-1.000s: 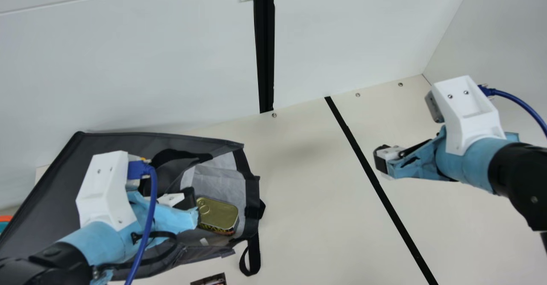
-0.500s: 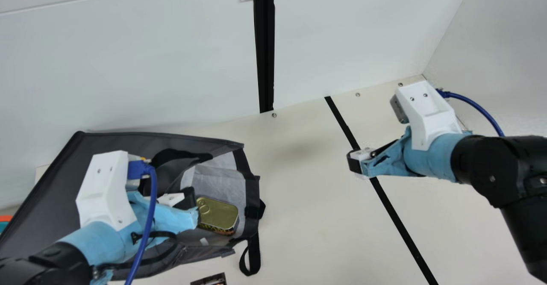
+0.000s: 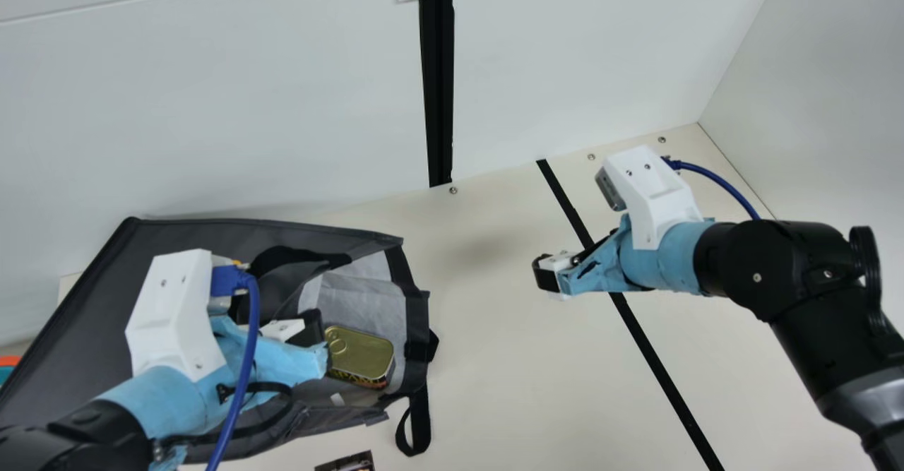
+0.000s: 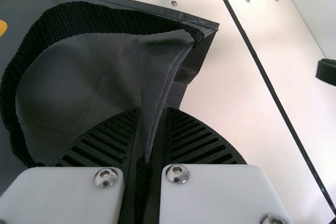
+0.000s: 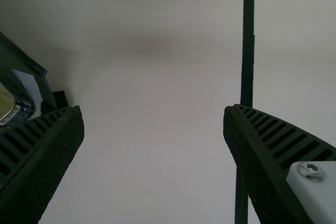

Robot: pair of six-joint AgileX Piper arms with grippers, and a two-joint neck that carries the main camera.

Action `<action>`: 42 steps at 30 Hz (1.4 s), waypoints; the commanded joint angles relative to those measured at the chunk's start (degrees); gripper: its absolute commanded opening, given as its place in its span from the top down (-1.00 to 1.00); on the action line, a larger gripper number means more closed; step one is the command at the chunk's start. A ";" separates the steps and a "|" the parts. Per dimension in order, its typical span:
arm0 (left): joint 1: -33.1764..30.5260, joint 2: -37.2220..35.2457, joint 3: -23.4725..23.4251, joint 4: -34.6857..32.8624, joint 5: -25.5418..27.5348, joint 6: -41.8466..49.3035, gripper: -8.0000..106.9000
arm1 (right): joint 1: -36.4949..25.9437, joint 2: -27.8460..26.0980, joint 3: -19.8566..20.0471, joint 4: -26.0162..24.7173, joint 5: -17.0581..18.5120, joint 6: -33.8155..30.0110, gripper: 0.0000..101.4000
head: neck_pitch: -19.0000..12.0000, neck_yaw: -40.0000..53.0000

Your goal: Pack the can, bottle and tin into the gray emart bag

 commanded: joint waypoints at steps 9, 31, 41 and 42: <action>0.00 0.00 0.00 0.00 0.00 0.00 0.68 | 1.26 2.89 2.60 8.26 -3.50 -7.06 -0.79 | -1.30 -0.05; 0.00 0.00 0.00 0.00 0.00 0.00 0.68 | 4.93 10.75 8.15 27.10 -8.68 -25.62 -0.79 | -1.30 -0.05; 0.00 0.00 0.00 0.00 0.00 0.00 0.68 | 7.00 15.46 9.00 33.77 -9.67 -32.80 -0.79 | -1.30 -0.05; 0.00 0.00 0.00 0.00 0.00 0.00 0.68 | 7.22 15.92 8.97 34.52 -9.64 -33.56 -0.79 | -1.30 -0.05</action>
